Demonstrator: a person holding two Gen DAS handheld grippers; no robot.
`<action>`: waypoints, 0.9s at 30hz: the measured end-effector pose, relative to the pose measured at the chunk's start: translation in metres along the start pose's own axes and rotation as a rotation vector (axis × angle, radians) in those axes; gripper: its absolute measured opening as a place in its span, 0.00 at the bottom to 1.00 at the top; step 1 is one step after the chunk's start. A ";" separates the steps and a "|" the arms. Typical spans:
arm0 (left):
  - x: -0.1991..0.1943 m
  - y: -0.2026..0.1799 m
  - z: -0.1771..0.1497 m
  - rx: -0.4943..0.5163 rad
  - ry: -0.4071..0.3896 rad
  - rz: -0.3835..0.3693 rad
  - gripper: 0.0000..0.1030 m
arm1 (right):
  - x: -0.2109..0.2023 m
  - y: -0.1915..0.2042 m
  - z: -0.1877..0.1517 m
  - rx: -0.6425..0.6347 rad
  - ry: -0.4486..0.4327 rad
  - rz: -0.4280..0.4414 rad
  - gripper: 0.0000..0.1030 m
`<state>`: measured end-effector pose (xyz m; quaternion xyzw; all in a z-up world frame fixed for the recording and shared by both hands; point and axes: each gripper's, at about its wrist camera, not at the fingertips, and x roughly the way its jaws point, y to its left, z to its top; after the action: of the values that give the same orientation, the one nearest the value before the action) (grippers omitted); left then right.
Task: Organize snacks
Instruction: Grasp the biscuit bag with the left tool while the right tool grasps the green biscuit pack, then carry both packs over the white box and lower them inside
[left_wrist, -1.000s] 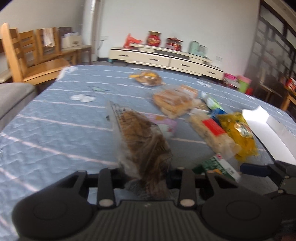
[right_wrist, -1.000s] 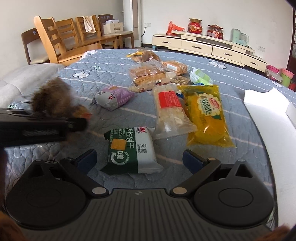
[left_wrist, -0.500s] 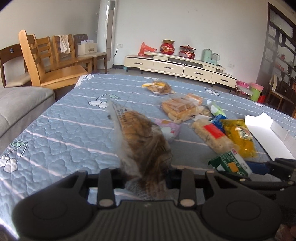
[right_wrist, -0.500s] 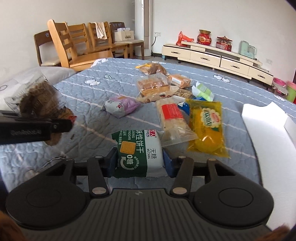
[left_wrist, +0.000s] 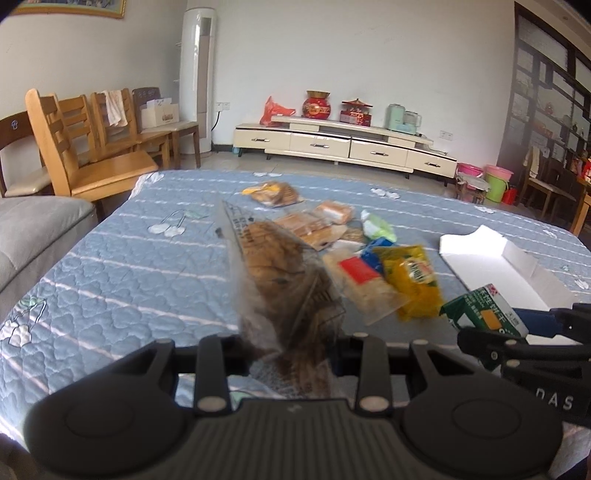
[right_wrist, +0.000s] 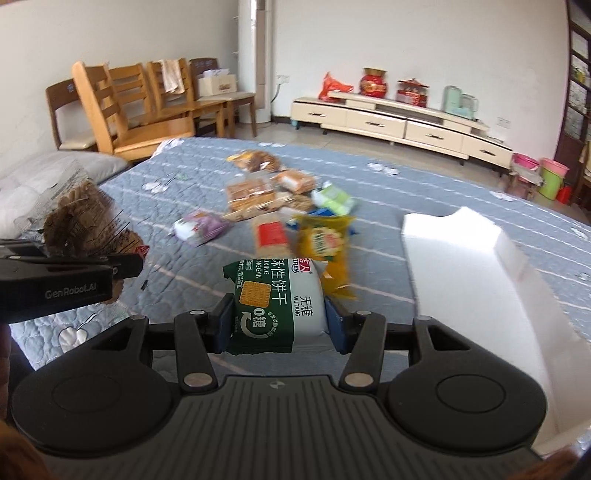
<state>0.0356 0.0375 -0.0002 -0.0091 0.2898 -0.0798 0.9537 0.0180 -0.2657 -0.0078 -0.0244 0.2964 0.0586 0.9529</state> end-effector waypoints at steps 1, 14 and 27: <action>-0.001 -0.003 0.001 0.005 -0.004 -0.001 0.33 | -0.002 -0.004 -0.001 0.009 -0.001 -0.004 0.61; -0.007 -0.035 0.010 0.050 -0.019 -0.044 0.33 | -0.019 -0.034 -0.006 0.078 -0.016 -0.054 0.61; -0.006 -0.062 0.012 0.099 -0.012 -0.076 0.33 | -0.031 -0.041 -0.009 0.113 -0.033 -0.076 0.61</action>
<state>0.0285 -0.0235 0.0167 0.0265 0.2791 -0.1298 0.9511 -0.0077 -0.3098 0.0030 0.0194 0.2826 0.0060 0.9590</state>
